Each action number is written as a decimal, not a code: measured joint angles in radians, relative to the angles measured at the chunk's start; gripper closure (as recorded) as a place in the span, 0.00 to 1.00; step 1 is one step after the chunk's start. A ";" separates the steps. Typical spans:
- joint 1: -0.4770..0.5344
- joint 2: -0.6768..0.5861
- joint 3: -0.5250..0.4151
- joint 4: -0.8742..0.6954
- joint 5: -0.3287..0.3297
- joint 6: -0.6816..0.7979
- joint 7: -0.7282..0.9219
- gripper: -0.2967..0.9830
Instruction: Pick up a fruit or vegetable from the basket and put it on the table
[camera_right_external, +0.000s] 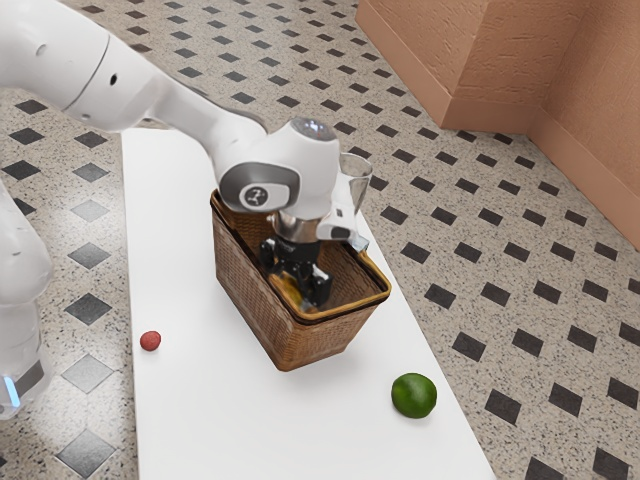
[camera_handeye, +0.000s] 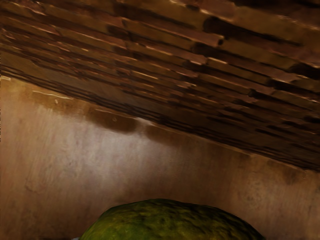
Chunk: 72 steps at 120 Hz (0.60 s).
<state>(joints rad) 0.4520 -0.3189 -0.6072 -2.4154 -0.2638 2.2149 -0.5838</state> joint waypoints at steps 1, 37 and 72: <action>0.000 -0.003 -0.001 0.000 0.000 0.000 -0.001 0.50; -0.097 -0.190 -0.009 0.096 0.006 -0.042 -0.106 0.51; -0.088 -0.250 -0.216 0.420 0.287 -0.128 -0.223 0.51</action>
<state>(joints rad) 0.3641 -0.5688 -0.8233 -1.9956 0.0230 2.0865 -0.8064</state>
